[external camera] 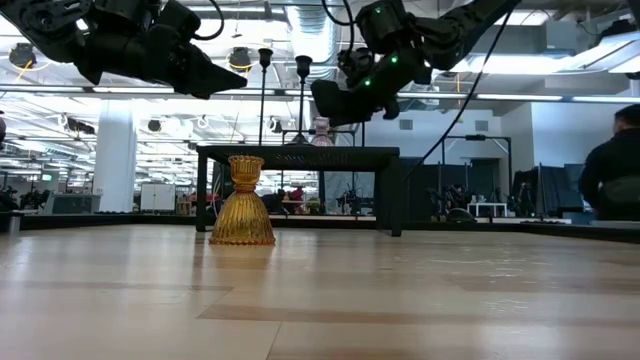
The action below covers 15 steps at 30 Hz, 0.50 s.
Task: Pick & Place candle stick holders
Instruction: Put the pink glass candle holder on the shelf
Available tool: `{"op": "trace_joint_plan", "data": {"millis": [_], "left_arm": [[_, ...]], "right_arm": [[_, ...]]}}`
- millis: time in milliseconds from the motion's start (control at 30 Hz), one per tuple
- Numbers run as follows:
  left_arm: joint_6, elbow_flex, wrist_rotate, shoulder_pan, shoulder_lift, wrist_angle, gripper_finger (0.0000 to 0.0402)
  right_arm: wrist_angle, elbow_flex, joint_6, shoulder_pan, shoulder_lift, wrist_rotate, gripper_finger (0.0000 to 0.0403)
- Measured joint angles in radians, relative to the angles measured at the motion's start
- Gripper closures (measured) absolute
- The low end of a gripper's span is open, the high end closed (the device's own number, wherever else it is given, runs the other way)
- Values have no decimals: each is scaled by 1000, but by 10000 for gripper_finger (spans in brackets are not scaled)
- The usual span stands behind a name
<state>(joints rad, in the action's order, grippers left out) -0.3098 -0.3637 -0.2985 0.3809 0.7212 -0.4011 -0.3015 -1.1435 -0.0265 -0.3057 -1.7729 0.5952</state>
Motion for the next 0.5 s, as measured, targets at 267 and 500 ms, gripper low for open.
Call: {"op": "trace_joint_plan", "data": {"millis": [267, 500], "left_arm": [[0, 0, 0, 0, 0, -4, 394], [0, 0, 0, 0, 0, -4, 394]], "right_arm": [[-35, 0, 5, -3, 0, 74, 403], [-77, 0, 10, -40, 0, 64, 403]]}}
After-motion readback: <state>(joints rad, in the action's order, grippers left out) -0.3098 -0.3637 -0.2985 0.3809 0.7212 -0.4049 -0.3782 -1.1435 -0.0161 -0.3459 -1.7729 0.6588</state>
